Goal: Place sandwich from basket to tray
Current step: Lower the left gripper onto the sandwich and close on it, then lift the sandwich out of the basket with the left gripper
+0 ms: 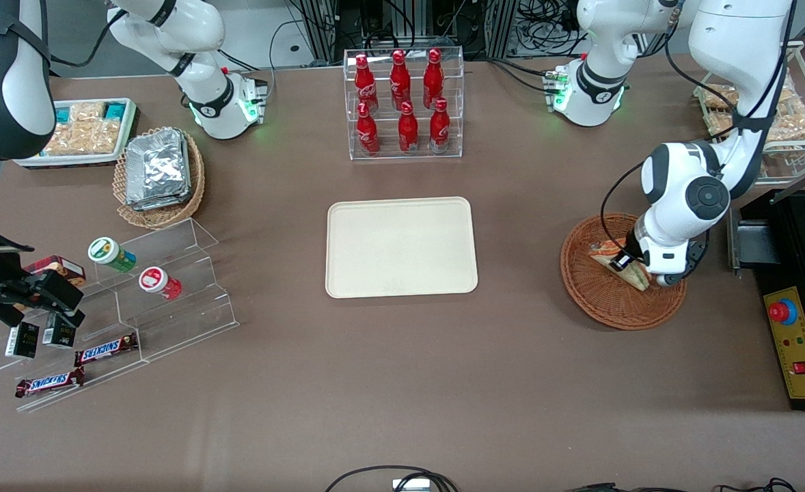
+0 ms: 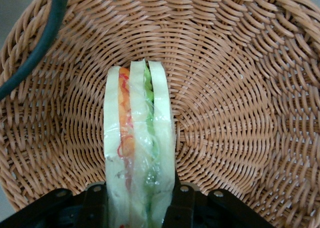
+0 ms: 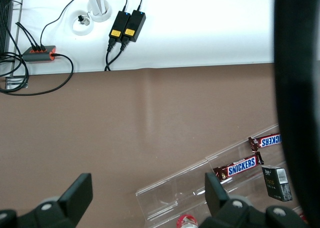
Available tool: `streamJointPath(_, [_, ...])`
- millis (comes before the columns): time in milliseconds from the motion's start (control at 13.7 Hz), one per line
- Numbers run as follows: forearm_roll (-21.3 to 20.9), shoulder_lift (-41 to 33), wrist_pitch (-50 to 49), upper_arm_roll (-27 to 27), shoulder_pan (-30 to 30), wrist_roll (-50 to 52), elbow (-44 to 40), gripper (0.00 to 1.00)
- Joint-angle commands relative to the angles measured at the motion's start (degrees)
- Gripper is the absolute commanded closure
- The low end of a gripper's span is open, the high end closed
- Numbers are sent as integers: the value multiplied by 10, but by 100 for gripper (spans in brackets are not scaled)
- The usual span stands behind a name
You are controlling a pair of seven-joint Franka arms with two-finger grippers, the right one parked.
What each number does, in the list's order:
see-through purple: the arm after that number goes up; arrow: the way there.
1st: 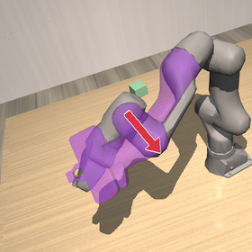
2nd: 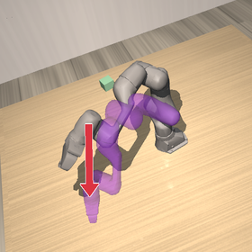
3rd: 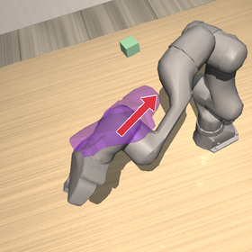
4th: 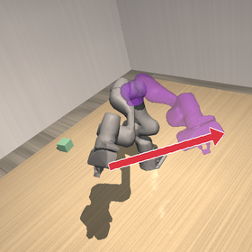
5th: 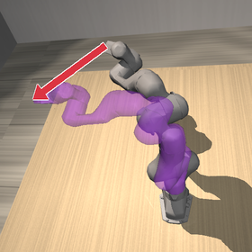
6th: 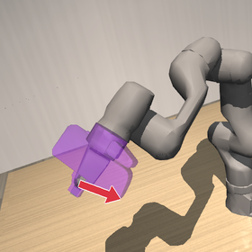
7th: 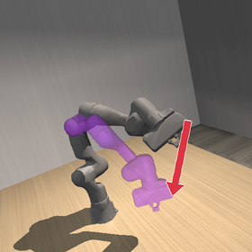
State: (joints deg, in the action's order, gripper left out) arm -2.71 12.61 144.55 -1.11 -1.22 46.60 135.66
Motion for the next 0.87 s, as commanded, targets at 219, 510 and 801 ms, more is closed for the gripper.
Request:
streamJointPath(219, [-54, -42, -48, 1, -5, 0, 0, 100])
streamJointPath(510, [-67, -84, -129, 0, -6, -92, -25, 100])
streamJointPath(801, [-64, -87, -242, -32, -7, -196, -104, 100])
